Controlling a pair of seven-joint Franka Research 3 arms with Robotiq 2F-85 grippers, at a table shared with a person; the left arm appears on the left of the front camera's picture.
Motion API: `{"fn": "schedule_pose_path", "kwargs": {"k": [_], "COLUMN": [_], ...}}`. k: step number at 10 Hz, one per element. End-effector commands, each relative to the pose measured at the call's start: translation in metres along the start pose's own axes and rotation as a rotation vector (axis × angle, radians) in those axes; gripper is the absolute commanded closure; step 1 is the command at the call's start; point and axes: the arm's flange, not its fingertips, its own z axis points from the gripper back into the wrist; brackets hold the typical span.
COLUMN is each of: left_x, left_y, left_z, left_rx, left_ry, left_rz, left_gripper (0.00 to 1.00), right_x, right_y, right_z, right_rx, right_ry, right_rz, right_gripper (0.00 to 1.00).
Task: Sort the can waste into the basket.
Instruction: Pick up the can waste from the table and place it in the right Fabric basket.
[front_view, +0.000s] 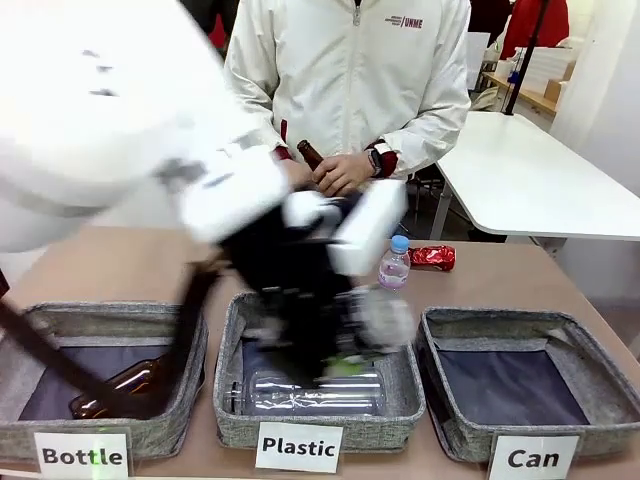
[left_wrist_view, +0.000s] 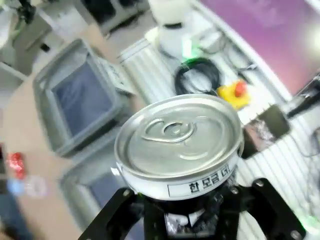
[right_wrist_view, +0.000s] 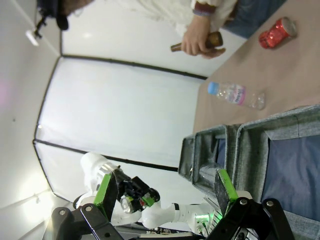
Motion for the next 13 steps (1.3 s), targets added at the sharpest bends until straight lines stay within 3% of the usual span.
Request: {"fn": "schedule_pose_path", "kwargs": {"k": [1,2,4,6,8,11,12,13], "left_x": [0.037,0.063,0.098,0.112,0.113,0.098,0.093,0.091], "left_y": [0.073,0.107,0.164,0.208,0.236,0.246,0.247,0.247], "left_z": [-0.038,-0.061,-0.1,-0.137,-0.167,-0.195,-0.2,-0.206], "left_rx": [0.117,0.067,0.091,0.124,0.123,0.066,0.065,0.051], "left_ry": [0.069,0.081,0.105,0.075,0.087,0.162,0.176,0.159], "left_rz": [-0.059,-0.082,-0.088,-0.016,0.019,0.046,0.035,0.031], "left_gripper": [0.91,0.91,0.91,0.91,0.91,0.91,0.91,0.91], "right_x": [0.002,0.002,0.002,0.002,0.002,0.0,0.013,0.019], "right_y": [0.001,0.001,0.001,0.001,0.001,0.0,-0.001,-0.003], "right_z": [0.0,0.0,0.0,0.0,0.0,0.0,0.056,0.107], "right_rx": [0.014,0.014,0.014,0.014,0.014,0.0,0.028,0.016], "right_ry": [-0.001,-0.001,-0.001,-0.001,-0.001,0.001,-0.138,-0.213], "right_rz": [0.022,0.022,0.022,0.022,0.022,0.0,0.01,0.044], "right_gripper": [0.0,0.0,0.0,0.0,0.0,0.0,0.0,0.0]}}
